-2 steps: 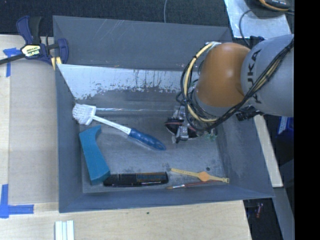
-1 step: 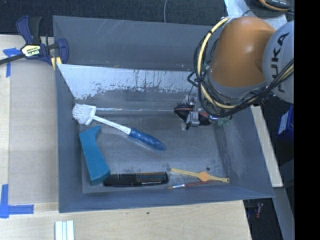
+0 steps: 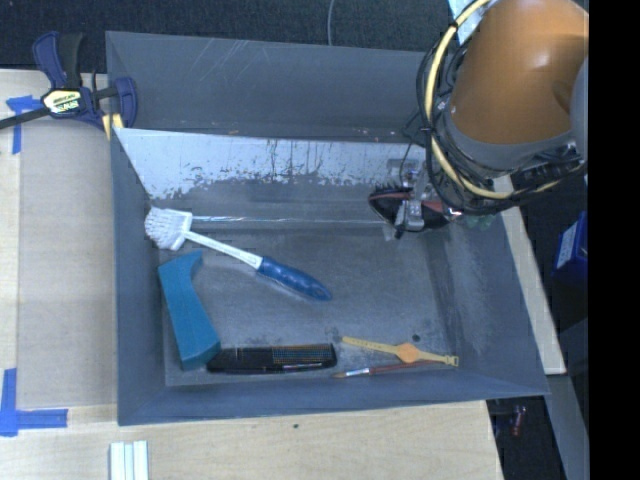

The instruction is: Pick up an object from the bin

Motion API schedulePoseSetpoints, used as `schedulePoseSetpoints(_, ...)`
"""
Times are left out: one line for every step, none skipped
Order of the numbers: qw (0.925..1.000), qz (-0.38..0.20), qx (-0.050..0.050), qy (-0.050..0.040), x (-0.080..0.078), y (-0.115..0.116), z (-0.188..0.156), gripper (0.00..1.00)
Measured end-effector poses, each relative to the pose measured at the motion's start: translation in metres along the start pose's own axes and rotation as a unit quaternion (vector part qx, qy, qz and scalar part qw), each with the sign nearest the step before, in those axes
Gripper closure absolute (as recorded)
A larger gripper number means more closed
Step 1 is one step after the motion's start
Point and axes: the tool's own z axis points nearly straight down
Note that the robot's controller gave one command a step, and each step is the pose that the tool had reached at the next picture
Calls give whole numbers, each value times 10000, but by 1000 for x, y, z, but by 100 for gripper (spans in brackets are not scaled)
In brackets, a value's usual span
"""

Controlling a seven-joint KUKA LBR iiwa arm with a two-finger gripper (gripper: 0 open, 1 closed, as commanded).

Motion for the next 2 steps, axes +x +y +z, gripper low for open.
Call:
schedulePoseSetpoints(9998,217,-1,19,-1,18,81,100)
schedulePoseSetpoints(9978,-664,3,-17,-8,29,141,100)
